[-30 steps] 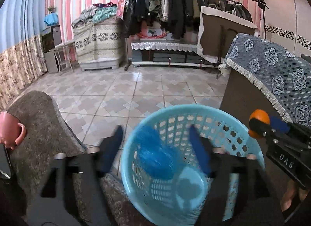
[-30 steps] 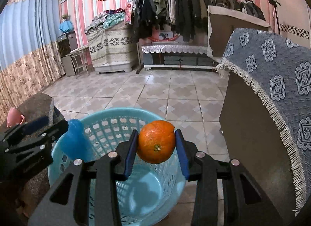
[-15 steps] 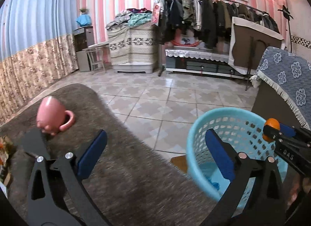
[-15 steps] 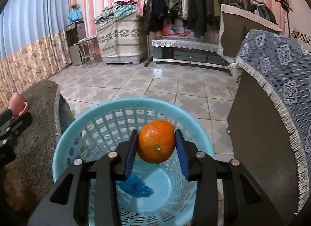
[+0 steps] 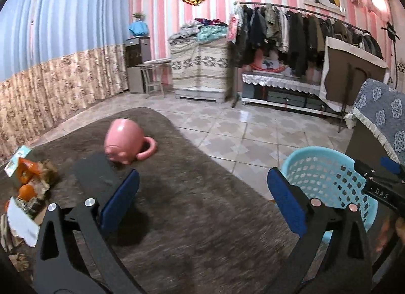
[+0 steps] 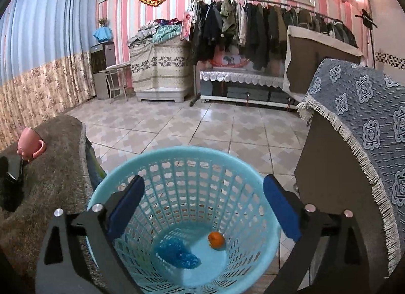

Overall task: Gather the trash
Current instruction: 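Move both tools back toward the items on the carpet, then grasp the brown paper bag with the left tool while the right tool grasps the black mesh cup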

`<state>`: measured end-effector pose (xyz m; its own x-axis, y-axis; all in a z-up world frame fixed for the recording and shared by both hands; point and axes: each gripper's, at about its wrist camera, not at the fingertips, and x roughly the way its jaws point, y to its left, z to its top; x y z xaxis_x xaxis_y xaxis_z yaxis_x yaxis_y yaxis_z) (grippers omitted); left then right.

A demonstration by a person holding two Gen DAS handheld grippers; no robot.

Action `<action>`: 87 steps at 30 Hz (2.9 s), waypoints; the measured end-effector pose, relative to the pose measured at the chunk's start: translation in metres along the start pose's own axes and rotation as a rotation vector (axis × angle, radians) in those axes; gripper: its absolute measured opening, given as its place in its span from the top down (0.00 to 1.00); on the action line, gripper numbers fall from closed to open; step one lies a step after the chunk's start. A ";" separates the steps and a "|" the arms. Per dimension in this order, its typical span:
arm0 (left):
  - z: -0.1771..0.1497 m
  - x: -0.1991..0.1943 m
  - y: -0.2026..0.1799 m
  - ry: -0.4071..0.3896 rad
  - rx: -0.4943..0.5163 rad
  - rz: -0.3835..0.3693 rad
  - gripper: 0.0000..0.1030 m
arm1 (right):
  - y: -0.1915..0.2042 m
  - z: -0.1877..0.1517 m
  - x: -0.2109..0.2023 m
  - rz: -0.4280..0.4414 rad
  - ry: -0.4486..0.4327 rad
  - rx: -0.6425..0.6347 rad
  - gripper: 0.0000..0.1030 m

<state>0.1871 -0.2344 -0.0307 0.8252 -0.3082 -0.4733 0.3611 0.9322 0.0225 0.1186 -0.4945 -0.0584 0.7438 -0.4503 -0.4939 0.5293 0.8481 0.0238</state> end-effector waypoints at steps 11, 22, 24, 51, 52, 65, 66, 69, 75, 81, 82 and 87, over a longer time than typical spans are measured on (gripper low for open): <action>-0.015 -0.061 0.067 -0.027 -0.030 0.128 0.05 | 0.031 -0.009 -0.026 0.059 -0.026 -0.076 0.04; -0.045 -0.113 0.156 -0.012 -0.106 0.293 0.05 | 0.066 -0.003 -0.060 0.123 -0.036 -0.108 0.04; -0.052 -0.120 0.172 0.000 -0.129 0.317 0.05 | 0.076 -0.006 -0.066 0.157 -0.027 -0.118 0.04; -0.135 -0.103 0.263 0.226 -0.251 0.328 0.32 | 0.201 -0.072 -0.075 0.367 0.059 -0.360 0.04; -0.135 -0.100 0.262 0.238 -0.245 0.316 0.42 | 0.204 -0.070 -0.073 0.369 0.061 -0.362 0.04; -0.101 -0.113 0.264 0.137 -0.176 0.341 0.57 | 0.269 -0.047 -0.065 0.526 0.099 -0.311 0.04; -0.098 -0.114 0.268 0.128 -0.178 0.349 0.57 | 0.276 -0.044 -0.062 0.540 0.112 -0.294 0.04; -0.086 -0.114 0.282 0.113 -0.191 0.375 0.57 | 0.293 -0.037 -0.051 0.537 0.133 -0.270 0.04; -0.075 -0.115 0.303 0.075 -0.218 0.398 0.56 | 0.319 -0.033 -0.022 0.482 0.205 -0.254 0.04; -0.078 -0.106 0.309 0.084 -0.201 0.422 0.56 | 0.325 -0.040 -0.007 0.543 0.293 -0.184 0.04; -0.079 -0.104 0.310 0.088 -0.202 0.424 0.56 | 0.327 -0.042 -0.007 0.549 0.298 -0.191 0.04; -0.082 -0.102 0.312 0.096 -0.211 0.424 0.56 | 0.337 -0.053 -0.014 0.619 0.301 -0.255 0.22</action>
<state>0.1801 0.1033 -0.0477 0.8335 0.1167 -0.5400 -0.1023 0.9931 0.0567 0.2649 -0.1875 -0.0896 0.7121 0.1969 -0.6739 -0.0898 0.9775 0.1907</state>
